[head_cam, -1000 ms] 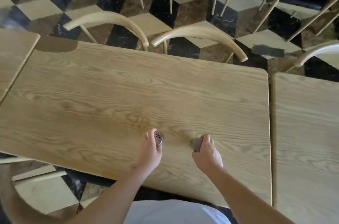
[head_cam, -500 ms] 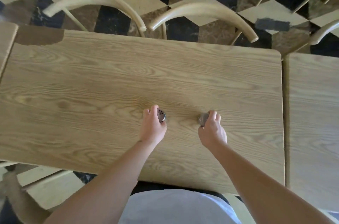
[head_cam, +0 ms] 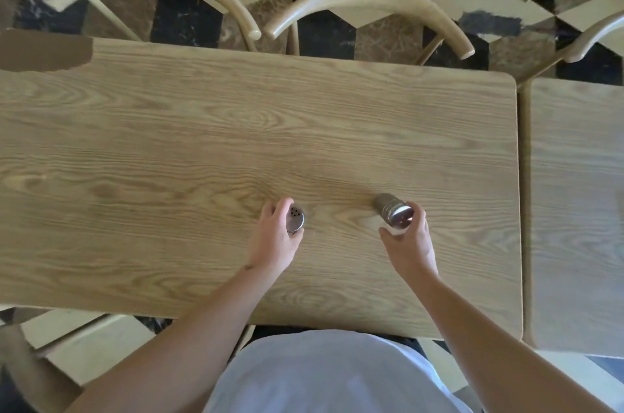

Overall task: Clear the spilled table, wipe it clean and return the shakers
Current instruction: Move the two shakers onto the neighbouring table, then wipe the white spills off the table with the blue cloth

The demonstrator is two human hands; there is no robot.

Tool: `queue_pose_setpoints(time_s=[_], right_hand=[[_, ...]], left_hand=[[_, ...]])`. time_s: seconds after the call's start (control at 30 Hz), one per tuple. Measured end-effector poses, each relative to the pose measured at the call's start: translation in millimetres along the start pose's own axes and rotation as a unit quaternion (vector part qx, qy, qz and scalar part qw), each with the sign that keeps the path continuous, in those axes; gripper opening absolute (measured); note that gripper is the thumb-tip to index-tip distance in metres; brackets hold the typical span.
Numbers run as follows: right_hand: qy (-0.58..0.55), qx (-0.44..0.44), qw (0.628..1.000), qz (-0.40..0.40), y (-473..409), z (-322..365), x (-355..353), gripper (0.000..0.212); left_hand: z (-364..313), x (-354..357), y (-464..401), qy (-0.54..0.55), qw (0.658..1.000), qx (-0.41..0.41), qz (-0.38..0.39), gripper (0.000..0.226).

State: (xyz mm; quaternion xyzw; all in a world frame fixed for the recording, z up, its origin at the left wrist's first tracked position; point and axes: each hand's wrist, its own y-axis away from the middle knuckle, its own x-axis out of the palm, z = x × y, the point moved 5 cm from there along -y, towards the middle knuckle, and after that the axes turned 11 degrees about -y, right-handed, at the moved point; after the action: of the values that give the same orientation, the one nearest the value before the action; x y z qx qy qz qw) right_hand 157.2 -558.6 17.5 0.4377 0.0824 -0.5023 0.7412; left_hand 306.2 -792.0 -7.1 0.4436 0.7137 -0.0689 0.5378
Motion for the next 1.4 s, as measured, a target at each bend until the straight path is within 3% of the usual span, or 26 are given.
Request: queue_pose_setpoints(time_s=[0.2, 0.37, 0.53, 0.7, 0.8, 0.9, 0.97, 1.07, 1.17, 1.3, 1.4], right_hand=[[0.081, -0.053, 0.995, -0.004, -4.6, 16.5, 0.1, 0.057], [0.129, -0.081, 0.988, 0.033, -13.9, 37.5, 8.0, 0.086], [0.136, -0.092, 0.984, 0.063, -21.3, 49.8, 21.7, 0.051], [0.179, -0.104, 0.972, 0.112, -9.7, 41.9, 34.4, 0.043], [0.203, -0.120, 0.964, 0.123, 2.9, 29.6, 39.6, 0.049], [0.182, -0.096, 0.971, 0.120, 7.5, 16.5, 37.1, 0.077], [0.157, -0.069, 0.978, 0.119, 9.4, 10.0, 31.2, 0.091], [0.116, -0.031, 0.989, 0.087, 13.8, -0.6, 14.9, 0.094], [0.090, 0.007, 0.995, 0.052, 27.6, -22.2, -2.0, 0.084], [0.103, 0.066, 0.990, 0.062, 62.0, -74.6, -16.4, 0.064], [0.108, 0.130, 0.980, 0.108, 95.2, -128.7, -21.7, 0.041]], left_hand=[[-1.9, 0.2, 2.0, -0.008, 1.000, -0.029, 0.007, 0.053], [-1.8, -0.4, 1.0, -0.019, 0.999, -0.039, 0.026, 0.050], [-2.0, -1.0, 1.0, -0.016, 0.998, -0.042, 0.038, 0.049], [-2.6, -0.1, 1.4, -0.013, 0.998, -0.038, 0.049, 0.050], [-1.3, 1.0, -0.9, -0.014, 0.998, -0.033, 0.058, 0.049], [0.5, 1.0, -1.8, -0.018, 0.998, -0.021, 0.059, 0.051], [1.2, 0.8, -1.6, -0.013, 0.999, -0.011, 0.044, 0.064], [6.8, 0.8, 1.1, 0.031, 0.999, -0.027, 0.012, 0.088], [17.0, 4.9, 9.6, 0.043, 0.997, -0.068, 0.004, 0.090], [22.6, 15.1, 34.8, -0.014, 0.992, -0.109, 0.067, 0.050], [19.9, 30.2, 59.8, -0.076, 0.985, -0.066, 0.137, 0.018]])
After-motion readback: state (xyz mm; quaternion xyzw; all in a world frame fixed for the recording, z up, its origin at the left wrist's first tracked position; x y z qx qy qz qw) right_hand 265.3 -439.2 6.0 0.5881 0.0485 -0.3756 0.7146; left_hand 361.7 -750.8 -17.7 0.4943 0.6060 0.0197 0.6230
